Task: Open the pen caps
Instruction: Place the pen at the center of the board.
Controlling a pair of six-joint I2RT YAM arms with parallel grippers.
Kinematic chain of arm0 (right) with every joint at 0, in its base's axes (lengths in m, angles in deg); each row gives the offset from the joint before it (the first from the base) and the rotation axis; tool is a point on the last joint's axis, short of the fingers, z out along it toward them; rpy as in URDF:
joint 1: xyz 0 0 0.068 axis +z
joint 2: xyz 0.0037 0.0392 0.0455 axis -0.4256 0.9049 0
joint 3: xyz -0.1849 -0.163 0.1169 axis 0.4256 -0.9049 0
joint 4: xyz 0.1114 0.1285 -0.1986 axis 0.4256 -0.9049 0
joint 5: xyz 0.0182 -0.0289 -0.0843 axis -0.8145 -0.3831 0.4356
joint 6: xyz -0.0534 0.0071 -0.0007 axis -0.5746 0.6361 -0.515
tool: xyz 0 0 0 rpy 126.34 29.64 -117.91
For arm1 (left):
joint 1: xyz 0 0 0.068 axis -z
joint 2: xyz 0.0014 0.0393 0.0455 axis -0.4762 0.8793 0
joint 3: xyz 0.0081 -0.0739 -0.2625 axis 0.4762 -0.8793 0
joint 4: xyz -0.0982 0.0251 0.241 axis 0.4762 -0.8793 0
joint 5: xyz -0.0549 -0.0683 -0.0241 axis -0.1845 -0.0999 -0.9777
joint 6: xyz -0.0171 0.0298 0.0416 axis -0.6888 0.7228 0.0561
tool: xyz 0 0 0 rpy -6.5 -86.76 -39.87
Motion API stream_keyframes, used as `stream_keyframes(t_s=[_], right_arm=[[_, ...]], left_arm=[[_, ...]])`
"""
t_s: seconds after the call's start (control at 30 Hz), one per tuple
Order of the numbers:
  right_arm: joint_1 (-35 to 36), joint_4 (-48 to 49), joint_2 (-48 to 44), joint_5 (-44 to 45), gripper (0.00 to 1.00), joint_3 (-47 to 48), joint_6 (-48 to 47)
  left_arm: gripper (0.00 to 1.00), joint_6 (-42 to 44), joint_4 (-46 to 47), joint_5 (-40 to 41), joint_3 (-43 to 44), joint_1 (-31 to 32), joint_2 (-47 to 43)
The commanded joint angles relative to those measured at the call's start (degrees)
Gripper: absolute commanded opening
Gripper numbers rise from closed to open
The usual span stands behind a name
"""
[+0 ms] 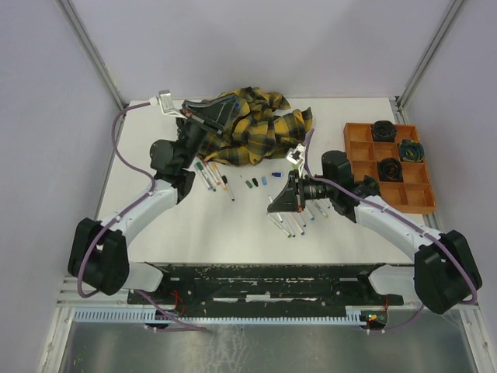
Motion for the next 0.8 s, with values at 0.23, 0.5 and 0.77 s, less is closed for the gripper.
stream_keyframes(t_s=[0.23, 0.5, 0.77], right_arm=[[1.3, -16.4, 0.8, 5.9, 0.0, 5.7, -13.1], [10.7, -23.4, 6.8, 24.0, 0.0, 7.8, -21.3], [19.1, -26.1, 14.7, 39.8, 0.0, 11.2, -16.5]], left_arm=[[0.03, -4.3, -0.4, 3.4, -17.4, 0.1, -8.2], [0.03, -3.5, -19.1, 6.8, -29.5, -0.1, -15.8], [0.03, -4.0, -38.0, 13.0, -36.1, -0.2, -21.9]])
